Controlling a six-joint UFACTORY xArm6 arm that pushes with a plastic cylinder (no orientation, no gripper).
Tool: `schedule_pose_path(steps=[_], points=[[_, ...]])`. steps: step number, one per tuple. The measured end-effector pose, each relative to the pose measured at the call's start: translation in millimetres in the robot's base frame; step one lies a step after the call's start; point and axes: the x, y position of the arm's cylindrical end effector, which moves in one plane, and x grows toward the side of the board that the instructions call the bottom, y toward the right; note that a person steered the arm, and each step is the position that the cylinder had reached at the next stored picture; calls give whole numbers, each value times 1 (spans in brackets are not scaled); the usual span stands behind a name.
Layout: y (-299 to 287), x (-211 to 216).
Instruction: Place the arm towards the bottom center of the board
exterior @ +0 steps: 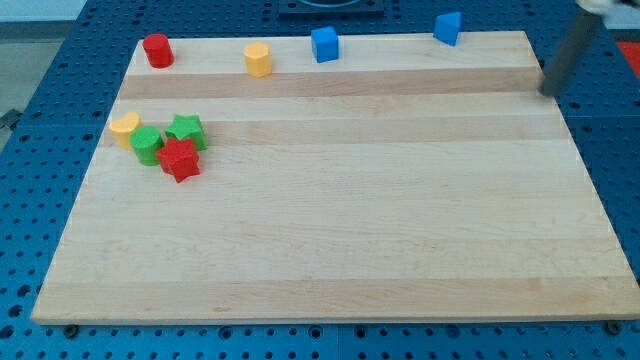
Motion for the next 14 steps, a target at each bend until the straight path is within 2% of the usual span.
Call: schedule_pose_path(steps=[1,2,3,5,6,7,8,9,10,11,13,14], points=[[-48,-52],[-64,-56],[-149,-40],[-153,-88],[-159,-53],[-177,0],[-189,16],[-239,63],[-246,76],[-285,163],[-334,247],[-334,247]])
